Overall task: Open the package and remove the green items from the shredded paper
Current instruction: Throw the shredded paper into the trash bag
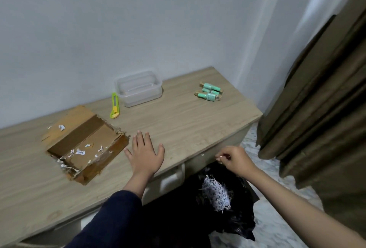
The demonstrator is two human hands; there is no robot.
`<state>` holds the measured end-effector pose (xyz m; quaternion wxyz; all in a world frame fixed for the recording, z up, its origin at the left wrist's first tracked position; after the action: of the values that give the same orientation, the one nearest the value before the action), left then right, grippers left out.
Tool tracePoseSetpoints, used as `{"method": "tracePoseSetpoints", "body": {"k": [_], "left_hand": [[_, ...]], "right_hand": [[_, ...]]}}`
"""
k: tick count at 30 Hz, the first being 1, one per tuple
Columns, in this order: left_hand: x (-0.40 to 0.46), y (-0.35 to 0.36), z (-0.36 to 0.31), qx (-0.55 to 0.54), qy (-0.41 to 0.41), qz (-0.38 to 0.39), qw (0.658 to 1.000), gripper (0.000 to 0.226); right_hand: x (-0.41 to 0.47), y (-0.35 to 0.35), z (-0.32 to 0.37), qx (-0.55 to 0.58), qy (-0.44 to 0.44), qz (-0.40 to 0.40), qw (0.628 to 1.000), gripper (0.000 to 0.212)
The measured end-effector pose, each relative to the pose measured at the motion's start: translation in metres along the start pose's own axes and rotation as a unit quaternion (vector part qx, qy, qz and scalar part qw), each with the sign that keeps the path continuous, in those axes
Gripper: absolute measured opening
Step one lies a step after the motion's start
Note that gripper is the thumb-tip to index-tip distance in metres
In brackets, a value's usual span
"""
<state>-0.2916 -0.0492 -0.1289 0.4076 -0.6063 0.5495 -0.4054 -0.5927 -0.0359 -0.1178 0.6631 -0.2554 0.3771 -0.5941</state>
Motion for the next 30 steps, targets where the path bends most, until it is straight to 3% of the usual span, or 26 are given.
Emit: {"method": "tracePoseSetpoints", "body": {"k": [7, 11, 15, 18, 25, 28, 30], "left_hand": [[-0.004, -0.012, 0.006, -0.097, -0.004, -0.04, 0.994, 0.056], [-0.01, -0.02, 0.01, -0.165, -0.015, -0.089, 0.982, 0.039], [-0.018, -0.025, 0.009, -0.255, -0.041, -0.114, 0.959, 0.04], [-0.024, -0.035, 0.005, -0.298, -0.036, -0.143, 0.943, 0.032], [-0.049, -0.115, 0.013, -0.211, 0.015, -0.307, 0.928, 0.028], [-0.071, -0.14, 0.054, -0.149, -0.047, -0.37, 0.916, 0.037], [-0.086, -0.142, 0.09, -0.13, -0.13, -0.367, 0.912, 0.048]], "right_hand": [[-0.005, 0.004, -0.03, -0.094, 0.076, -0.009, 0.993, 0.029], [-0.005, -0.007, -0.025, -0.08, 0.099, -0.048, 0.991, 0.018], [-0.002, -0.013, 0.0, -0.034, 0.06, -0.073, 0.995, 0.03], [0.004, -0.011, 0.036, 0.007, -0.017, -0.091, 0.996, 0.013], [0.024, 0.025, 0.149, 0.071, -0.175, -0.063, 0.98, 0.008], [0.029, 0.057, 0.2, 0.101, -0.206, 0.003, 0.973, 0.017], [0.033, 0.082, 0.23, 0.135, -0.197, 0.053, 0.97, 0.026]]}}
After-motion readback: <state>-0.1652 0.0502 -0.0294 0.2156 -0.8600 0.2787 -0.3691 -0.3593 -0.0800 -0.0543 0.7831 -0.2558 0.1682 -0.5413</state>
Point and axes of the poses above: each hand's wrist, its own x-axis towards the middle knuckle, its own y-axis out of the palm, z = x × y, the point moved 10 cm from there along x, towards the middle knuckle, and after that the axes turned 12 degrees about y, right-handed, at the moved point
